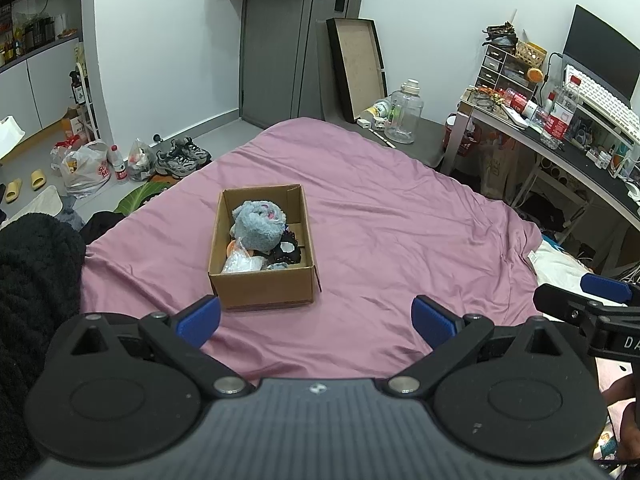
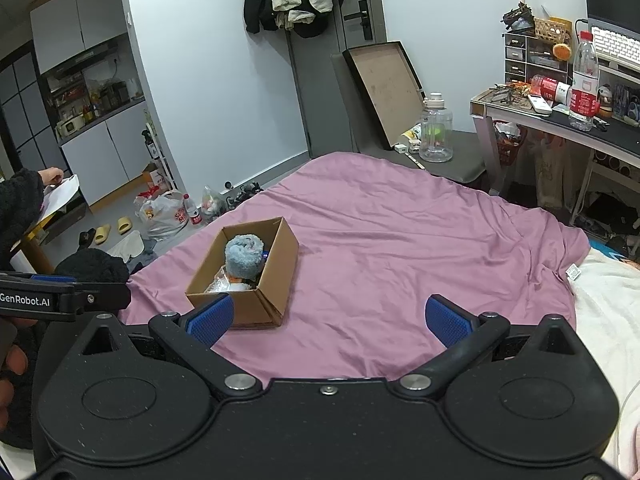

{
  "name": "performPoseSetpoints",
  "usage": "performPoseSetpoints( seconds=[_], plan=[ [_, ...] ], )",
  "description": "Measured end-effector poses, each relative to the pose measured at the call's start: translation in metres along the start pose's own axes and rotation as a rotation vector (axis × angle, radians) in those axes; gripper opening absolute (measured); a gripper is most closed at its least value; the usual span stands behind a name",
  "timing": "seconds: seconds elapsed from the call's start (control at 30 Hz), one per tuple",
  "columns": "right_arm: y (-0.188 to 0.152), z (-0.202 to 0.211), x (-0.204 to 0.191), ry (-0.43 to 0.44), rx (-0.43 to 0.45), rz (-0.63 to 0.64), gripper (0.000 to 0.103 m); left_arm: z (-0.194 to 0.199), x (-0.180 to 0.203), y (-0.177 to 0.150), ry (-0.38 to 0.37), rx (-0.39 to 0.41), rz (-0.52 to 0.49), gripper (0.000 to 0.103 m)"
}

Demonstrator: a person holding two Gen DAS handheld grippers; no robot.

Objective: Organize soft objects

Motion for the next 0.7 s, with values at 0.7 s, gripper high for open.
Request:
performPoseSetpoints(
  seconds=[0.7],
  plan=[
    [-0.006, -0.009, -0.016, -0.002, -0.017, 0.028, 0.103, -0.007, 0.0, -0.007, 0.001, -0.001, -0.009, 0.101]
  ],
)
Point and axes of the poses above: each gripper's, at about its wrist camera, not at the fingertips, and z roughly against the way its jaws point, x to its right, y to its top, the point moved 10 cm from there along -z, roughly the way its jaws point, and after that the axes turned 2 degrees about z, right-handed, at the moved point
